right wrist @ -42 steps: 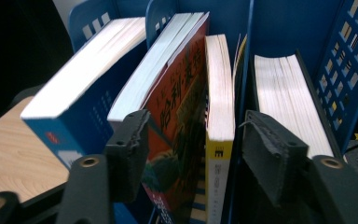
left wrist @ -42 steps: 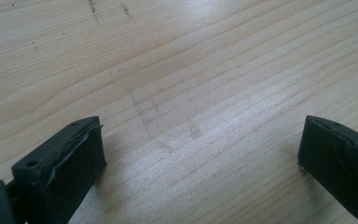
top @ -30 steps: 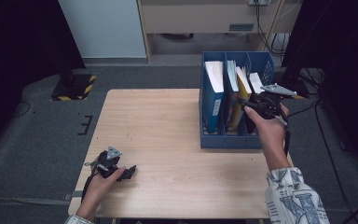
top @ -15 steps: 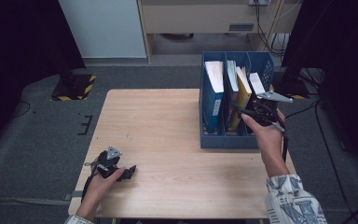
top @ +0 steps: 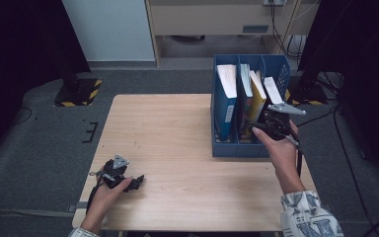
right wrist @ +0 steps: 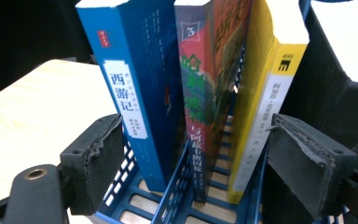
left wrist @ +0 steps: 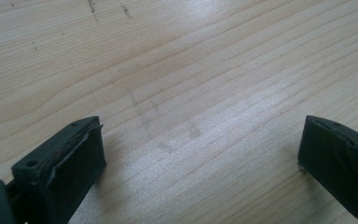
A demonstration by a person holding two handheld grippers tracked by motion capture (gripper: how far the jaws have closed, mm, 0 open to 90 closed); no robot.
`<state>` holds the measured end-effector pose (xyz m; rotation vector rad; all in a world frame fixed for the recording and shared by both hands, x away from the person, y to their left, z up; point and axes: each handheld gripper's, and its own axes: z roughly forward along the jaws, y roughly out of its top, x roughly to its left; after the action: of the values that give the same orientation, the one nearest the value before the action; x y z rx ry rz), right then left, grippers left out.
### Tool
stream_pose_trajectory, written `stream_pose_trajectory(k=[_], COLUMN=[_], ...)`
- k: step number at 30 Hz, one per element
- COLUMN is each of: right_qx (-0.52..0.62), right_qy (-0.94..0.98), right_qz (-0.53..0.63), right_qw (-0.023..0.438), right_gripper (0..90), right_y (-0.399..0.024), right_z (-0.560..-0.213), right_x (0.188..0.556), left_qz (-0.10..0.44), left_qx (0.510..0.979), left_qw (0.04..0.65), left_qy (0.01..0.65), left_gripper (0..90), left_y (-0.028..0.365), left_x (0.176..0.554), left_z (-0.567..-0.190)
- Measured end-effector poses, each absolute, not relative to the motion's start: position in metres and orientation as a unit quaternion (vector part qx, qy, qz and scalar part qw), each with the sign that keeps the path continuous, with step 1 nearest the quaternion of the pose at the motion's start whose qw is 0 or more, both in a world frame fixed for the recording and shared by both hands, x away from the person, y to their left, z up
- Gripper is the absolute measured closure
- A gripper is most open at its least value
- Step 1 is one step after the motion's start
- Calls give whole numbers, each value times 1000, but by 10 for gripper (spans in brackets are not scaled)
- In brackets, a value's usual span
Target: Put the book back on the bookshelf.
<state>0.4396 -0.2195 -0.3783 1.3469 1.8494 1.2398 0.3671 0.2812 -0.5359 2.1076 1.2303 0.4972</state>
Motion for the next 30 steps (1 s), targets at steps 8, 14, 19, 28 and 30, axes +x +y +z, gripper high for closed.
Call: stream_pose_trajectory(k=[8,14,19,28,30], right_qx=[496,493,493,489,485], right_qy=[688,689,689,693,695], right_qz=[461,462,462,464,465], right_qw=[261,262,261,257,256], right_gripper=[180,175,171,171,171], right_y=[-216,-215,-215,-211,-208], right_z=[-384,-388,-392,-400,-402], right_x=[433,429,426,417,413], left_qz=[189,189,189,189,190], left_qx=[802,802,802,802,802], left_qw=[320,320,320,321,321], left_qy=[468,468,467,467,467], left_gripper=[0,0,0,0,0], left_y=[281,281,281,281,281], left_x=[367,367,367,367,367], left_z=[-536,-536,-536,-536,-536])
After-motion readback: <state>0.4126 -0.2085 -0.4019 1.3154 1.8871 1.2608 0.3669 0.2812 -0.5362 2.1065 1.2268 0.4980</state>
